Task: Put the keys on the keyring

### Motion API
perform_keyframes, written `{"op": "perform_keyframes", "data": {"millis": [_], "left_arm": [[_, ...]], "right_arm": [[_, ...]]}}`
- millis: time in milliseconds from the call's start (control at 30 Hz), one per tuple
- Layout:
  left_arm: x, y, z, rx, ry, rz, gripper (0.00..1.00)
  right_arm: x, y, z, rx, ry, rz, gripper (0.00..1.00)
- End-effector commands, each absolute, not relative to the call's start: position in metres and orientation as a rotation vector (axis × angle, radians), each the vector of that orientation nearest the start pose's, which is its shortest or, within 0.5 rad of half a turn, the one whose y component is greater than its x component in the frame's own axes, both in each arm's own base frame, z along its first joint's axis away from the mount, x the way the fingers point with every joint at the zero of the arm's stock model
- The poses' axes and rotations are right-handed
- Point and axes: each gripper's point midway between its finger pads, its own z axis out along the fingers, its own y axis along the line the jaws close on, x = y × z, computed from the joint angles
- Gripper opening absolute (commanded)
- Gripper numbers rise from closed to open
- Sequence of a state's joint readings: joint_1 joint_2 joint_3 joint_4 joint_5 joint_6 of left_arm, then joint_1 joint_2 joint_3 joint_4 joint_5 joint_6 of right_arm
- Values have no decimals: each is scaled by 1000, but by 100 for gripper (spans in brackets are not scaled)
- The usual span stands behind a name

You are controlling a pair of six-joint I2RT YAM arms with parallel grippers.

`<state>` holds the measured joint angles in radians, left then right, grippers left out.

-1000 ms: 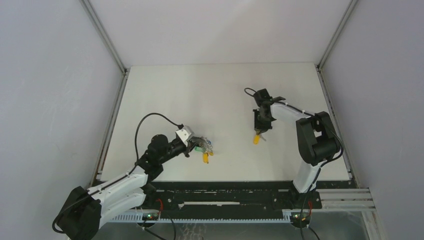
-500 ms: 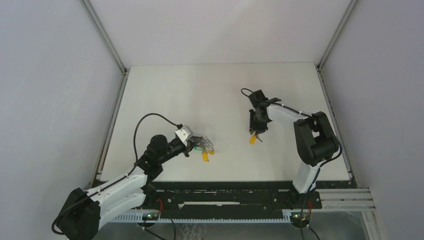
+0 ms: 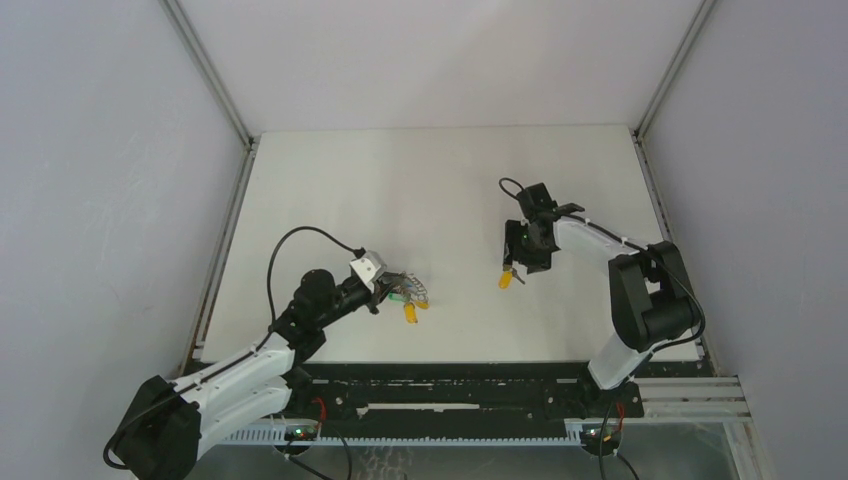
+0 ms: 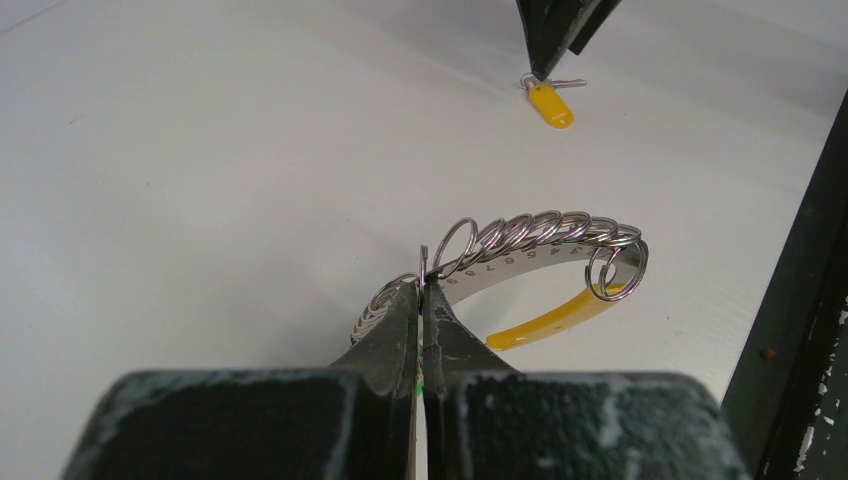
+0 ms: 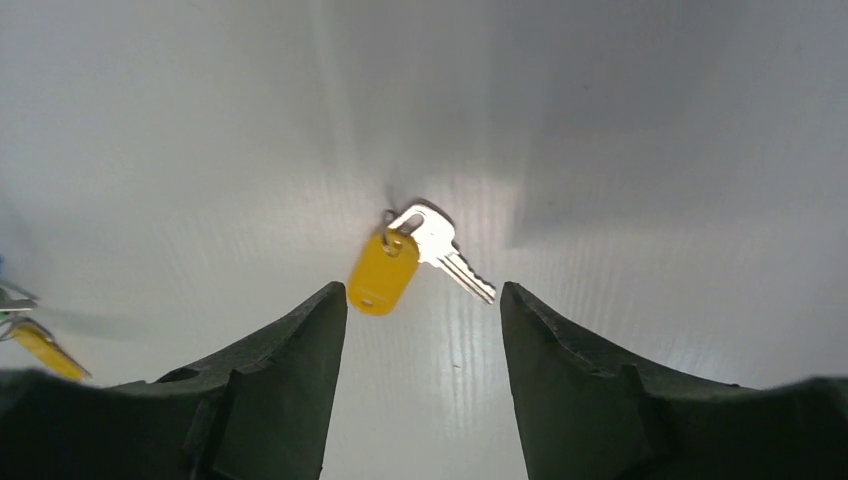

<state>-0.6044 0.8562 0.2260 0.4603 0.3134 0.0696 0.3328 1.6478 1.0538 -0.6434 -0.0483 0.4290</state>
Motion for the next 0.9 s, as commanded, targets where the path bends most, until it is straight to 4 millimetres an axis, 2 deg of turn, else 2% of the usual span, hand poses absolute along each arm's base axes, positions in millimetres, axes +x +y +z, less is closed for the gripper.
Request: {"op": "perform_keyframes", "data": {"millis": [0, 167, 433, 700, 867], "left_arm": [[231, -225, 166, 777, 1494, -680, 0], [231, -225, 166, 778, 1494, -680, 0], [231, -226, 166, 779, 1492, -682, 0], [231, -225, 165, 779, 1494, -682, 0], [230, -226, 166, 780, 1492, -685, 0]], "right_arm": [[292, 130, 34, 110, 2833, 297, 59], [291, 131, 26, 118, 2836, 335, 59], [281, 153, 15, 40, 2877, 381, 59], [273, 192, 20, -11, 2879, 467, 58], [291, 217, 23, -58, 2828, 501, 58]]}}
